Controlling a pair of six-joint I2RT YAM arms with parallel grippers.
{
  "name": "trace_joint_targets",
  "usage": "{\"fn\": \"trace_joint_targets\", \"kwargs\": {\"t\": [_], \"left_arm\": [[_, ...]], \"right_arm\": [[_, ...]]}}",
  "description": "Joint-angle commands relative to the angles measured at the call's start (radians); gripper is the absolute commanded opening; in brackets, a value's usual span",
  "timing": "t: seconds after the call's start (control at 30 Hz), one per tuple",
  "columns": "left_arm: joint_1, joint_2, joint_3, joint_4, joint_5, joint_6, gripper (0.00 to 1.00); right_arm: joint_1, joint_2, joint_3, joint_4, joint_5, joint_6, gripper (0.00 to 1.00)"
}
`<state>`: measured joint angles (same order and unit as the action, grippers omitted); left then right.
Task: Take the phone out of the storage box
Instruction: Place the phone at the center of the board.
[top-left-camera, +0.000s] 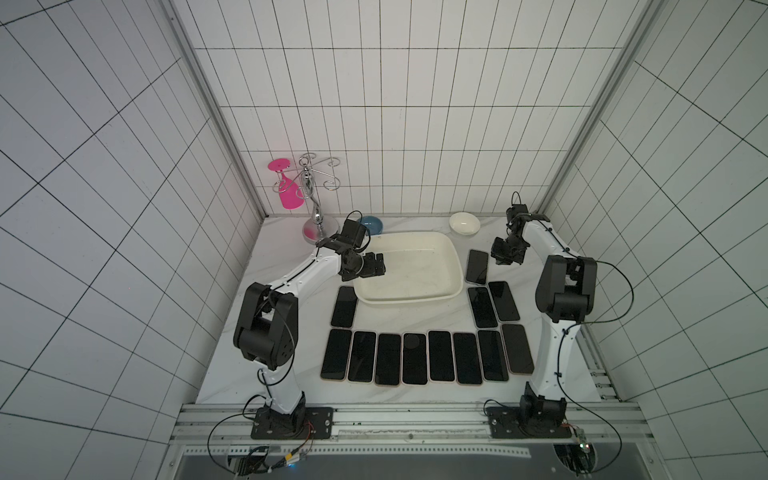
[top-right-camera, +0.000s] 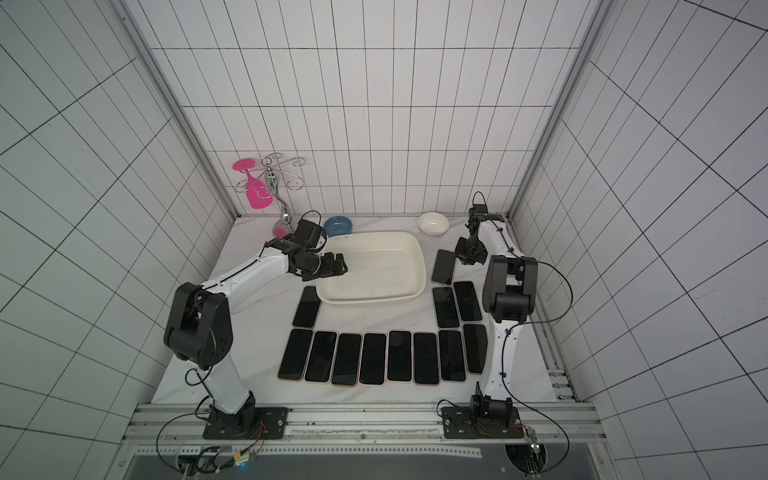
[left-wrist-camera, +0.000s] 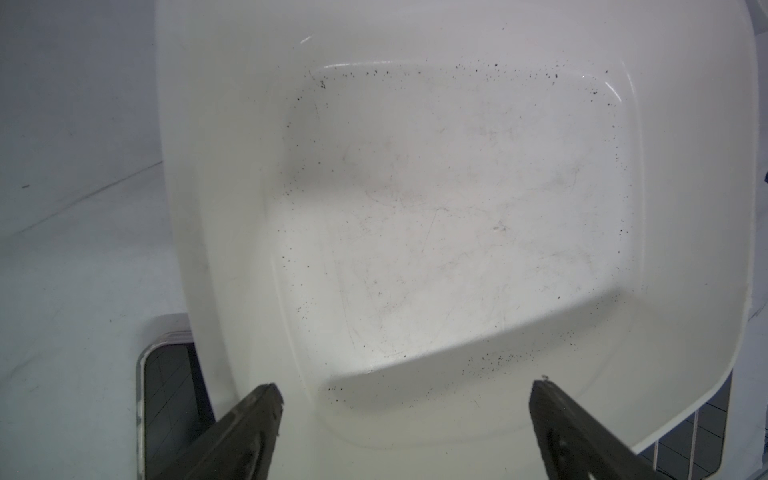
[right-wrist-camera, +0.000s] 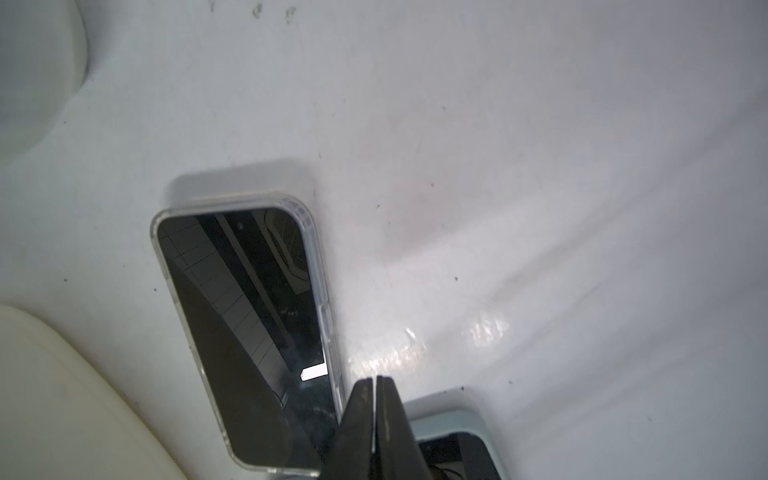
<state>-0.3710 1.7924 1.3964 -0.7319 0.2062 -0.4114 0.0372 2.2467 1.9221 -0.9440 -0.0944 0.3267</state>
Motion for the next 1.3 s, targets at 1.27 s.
{"fn": "trace_joint_targets", "kwargs": {"t": [1.27], "left_arm": [[0.004, -0.003, -0.059, 0.025, -0.007, 0.013, 0.97]], "right_arm": [[0.050, 0.330, 0.450, -0.111, -0.124, -0.091, 0.15]]}}
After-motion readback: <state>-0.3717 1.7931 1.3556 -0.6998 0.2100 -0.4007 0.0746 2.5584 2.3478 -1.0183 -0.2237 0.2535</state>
